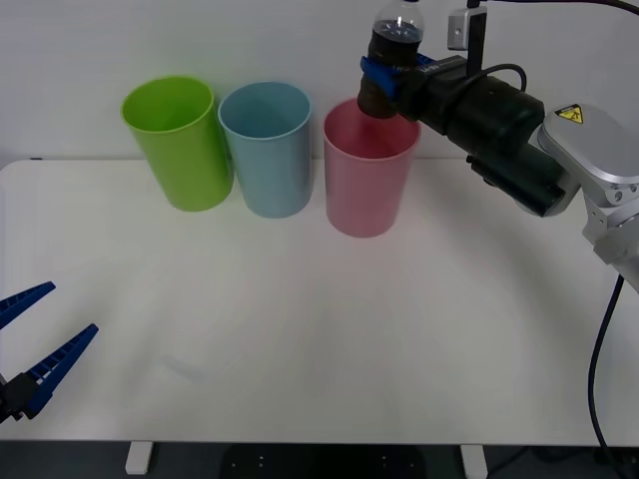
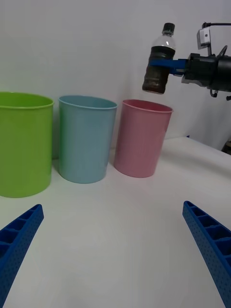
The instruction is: Grasp the object on the table and drop it into the matching bin: aluminum can to the light blue bin, PET bottle to the pink bin.
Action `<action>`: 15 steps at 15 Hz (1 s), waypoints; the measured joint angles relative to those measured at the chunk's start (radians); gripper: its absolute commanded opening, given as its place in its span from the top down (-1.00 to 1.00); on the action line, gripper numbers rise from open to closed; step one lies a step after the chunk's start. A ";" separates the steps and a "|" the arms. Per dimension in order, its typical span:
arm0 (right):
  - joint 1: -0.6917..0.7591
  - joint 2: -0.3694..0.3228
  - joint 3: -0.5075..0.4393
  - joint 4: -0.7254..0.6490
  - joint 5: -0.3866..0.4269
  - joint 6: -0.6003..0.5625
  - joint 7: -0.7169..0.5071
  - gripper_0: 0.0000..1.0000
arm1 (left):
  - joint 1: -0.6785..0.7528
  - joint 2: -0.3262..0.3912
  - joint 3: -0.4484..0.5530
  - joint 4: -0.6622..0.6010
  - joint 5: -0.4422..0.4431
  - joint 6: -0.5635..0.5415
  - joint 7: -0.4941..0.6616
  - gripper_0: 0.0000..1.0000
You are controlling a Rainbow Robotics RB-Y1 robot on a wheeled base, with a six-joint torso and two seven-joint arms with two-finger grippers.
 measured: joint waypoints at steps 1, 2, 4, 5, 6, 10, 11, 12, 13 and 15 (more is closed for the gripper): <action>0.000 0.000 0.000 -0.003 0.000 -0.003 0.008 -1.00 | 0.000 0.000 0.000 0.000 0.000 0.000 0.000 -1.00; 0.001 0.000 0.000 -0.005 0.000 -0.005 0.014 -1.00 | 0.000 0.000 0.000 0.000 0.000 0.000 0.000 -1.00; 0.001 0.000 0.000 -0.008 0.000 -0.005 0.020 -1.00 | 0.000 0.000 0.000 0.000 0.000 0.000 0.000 -1.00; 0.001 0.000 0.000 -0.008 -0.001 -0.005 0.021 -1.00 | 0.000 0.000 0.000 0.000 0.000 0.000 0.000 -1.00; 0.002 0.000 0.000 -0.009 -0.003 -0.005 0.022 -1.00 | 0.000 0.000 0.000 0.000 0.000 0.000 0.000 -1.00; 0.048 -0.013 -0.014 -0.066 -0.009 -0.005 0.022 -1.00 | 0.000 0.000 0.000 0.000 0.000 0.000 0.000 -1.00; 0.068 -0.023 -0.020 -0.093 -0.009 -0.005 0.019 -1.00 | 0.000 0.000 0.000 0.000 0.000 0.000 0.000 -1.00; 0.094 -0.035 -0.026 -0.123 -0.010 -0.005 0.017 -1.00 | 0.000 0.000 0.000 0.000 0.000 0.000 0.000 -1.00; 0.124 -0.048 -0.033 -0.160 -0.014 -0.005 0.017 -1.00 | 0.000 0.000 0.000 0.000 0.000 0.000 0.000 -1.00; 0.191 -0.090 -0.040 -0.237 -0.039 -0.005 0.022 -1.00 | 0.000 0.000 0.000 0.000 0.000 0.000 0.000 -1.00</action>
